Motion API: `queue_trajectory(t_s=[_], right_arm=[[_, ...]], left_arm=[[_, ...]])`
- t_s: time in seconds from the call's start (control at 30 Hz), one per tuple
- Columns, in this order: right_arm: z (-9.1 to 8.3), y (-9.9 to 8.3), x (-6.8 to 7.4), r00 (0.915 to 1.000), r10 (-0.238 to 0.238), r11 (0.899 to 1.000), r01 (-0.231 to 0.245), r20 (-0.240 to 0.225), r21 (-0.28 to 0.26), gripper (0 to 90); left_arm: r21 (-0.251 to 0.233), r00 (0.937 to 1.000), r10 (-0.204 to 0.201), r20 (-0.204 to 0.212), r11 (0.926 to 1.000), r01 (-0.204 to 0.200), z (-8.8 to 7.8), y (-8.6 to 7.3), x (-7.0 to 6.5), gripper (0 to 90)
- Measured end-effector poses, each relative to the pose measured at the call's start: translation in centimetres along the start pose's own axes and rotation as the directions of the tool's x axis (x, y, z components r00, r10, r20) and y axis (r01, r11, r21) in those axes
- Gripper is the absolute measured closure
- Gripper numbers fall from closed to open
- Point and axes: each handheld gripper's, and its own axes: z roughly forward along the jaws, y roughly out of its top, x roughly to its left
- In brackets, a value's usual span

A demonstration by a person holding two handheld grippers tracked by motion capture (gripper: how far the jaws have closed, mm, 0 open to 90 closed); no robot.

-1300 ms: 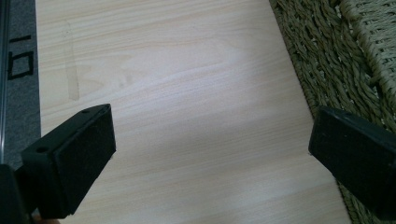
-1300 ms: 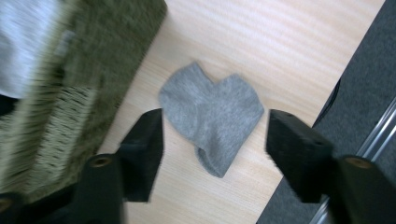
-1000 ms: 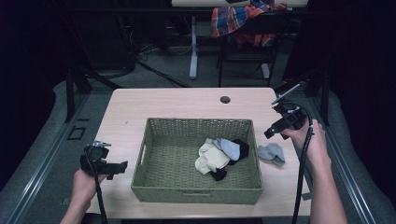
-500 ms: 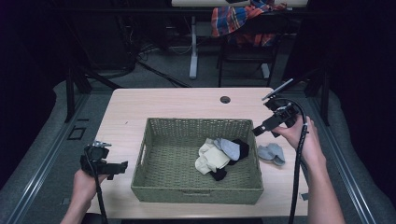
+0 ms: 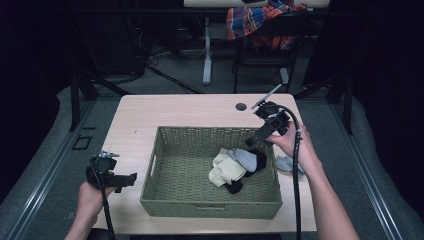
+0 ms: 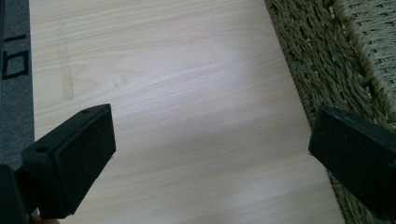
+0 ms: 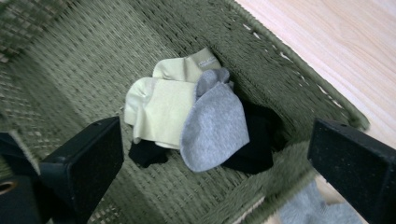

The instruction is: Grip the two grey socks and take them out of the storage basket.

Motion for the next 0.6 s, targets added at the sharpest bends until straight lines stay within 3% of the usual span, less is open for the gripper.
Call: queue_trajectory(t_s=[0.13,0.4,0.6], right_arm=[[1.7,1.0,0.4,0.9997,-0.024,0.999,0.024,0.005,0.043,6.5],[4.7,2.3,0.6,0.9997,-0.024,0.998,0.024,0.000,0.065,16.3],[7.3,2.6,0.7,0.9995,-0.023,0.993,0.021,0.022,0.118,29.6]], left_arm=[[-0.004,1.0000,-0.003,0.001,1.0000,0.003,0.0,0.0,0.0,0.7],[-0.004,1.0000,-0.004,0.002,1.0000,0.004,0.0,0.0,0.0,0.7],[-0.001,1.0000,-0.005,0.005,1.0000,0.005,0.0,0.0,0.1,0.7]])
